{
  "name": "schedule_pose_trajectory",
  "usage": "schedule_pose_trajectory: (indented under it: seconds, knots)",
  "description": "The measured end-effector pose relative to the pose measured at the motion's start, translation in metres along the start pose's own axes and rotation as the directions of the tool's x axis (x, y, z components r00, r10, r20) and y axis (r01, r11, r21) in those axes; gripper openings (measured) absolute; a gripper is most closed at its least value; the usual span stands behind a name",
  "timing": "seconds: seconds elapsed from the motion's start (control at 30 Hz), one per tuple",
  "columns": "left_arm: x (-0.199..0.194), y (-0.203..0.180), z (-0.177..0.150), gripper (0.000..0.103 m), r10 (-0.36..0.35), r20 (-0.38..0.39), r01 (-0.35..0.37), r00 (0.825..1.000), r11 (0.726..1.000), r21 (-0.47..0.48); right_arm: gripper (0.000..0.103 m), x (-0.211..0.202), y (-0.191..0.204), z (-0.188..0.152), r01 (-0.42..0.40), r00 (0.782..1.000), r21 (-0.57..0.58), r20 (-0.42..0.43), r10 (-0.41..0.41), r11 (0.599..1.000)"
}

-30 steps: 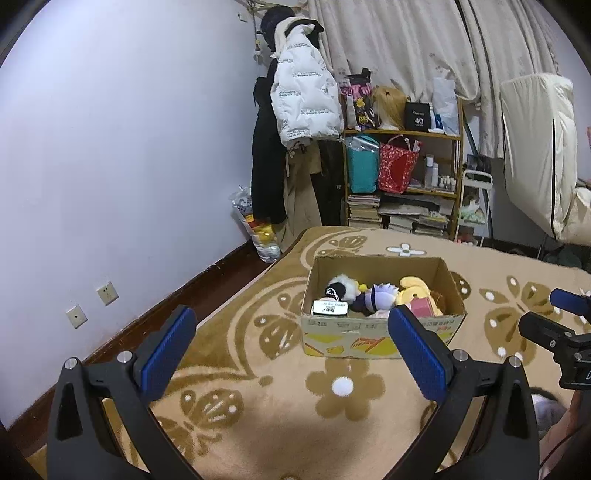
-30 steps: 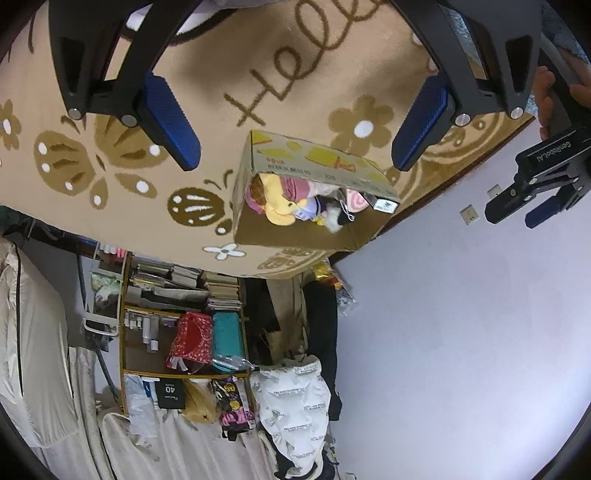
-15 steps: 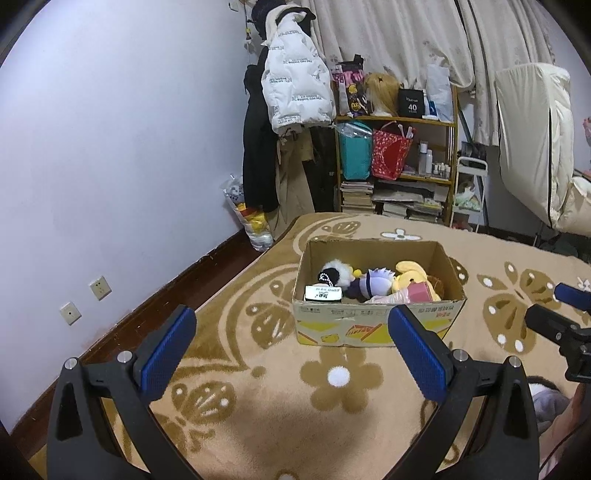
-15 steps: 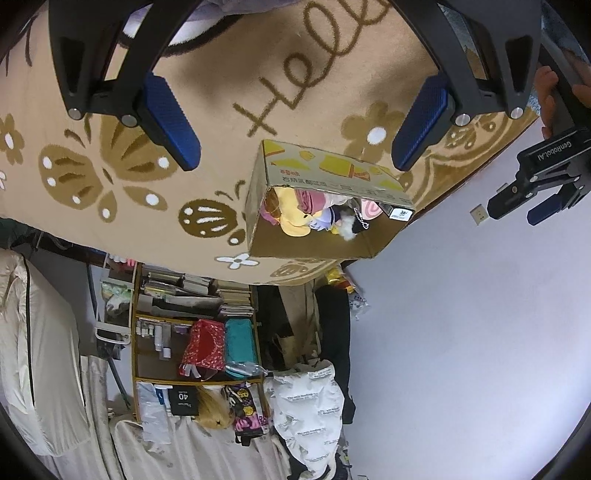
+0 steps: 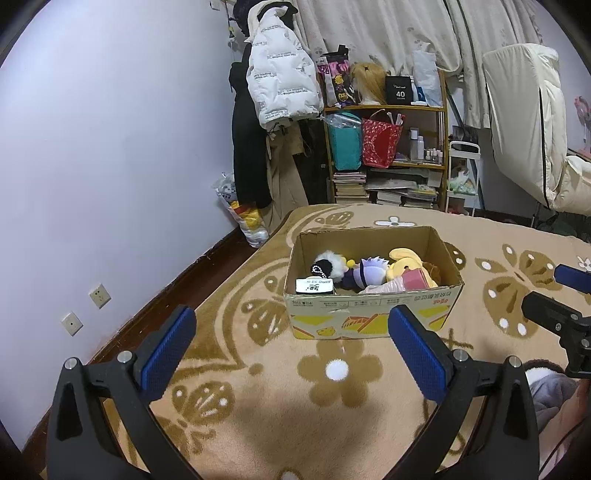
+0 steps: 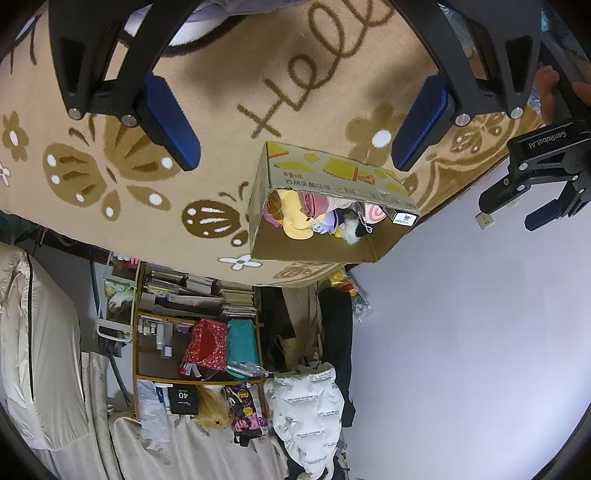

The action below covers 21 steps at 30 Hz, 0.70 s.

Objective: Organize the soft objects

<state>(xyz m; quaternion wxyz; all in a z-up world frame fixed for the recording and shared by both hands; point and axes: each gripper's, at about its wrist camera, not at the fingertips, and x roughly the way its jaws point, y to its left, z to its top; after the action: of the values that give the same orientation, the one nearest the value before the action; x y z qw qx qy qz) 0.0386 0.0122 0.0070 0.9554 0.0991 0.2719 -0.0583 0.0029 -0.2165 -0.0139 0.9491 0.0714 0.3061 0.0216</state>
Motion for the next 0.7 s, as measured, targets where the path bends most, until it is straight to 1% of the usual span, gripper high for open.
schedule_pose_trajectory:
  seconds: [0.7]
  knots:
    - [0.0020, -0.0011, -0.0015, 0.103, -0.005, -0.010, 0.005, 1.000, 1.000, 0.009, 0.103, 0.0002, -0.0025, -0.0019, 0.002, 1.000, 0.001, -0.004, -0.002, 1.000]
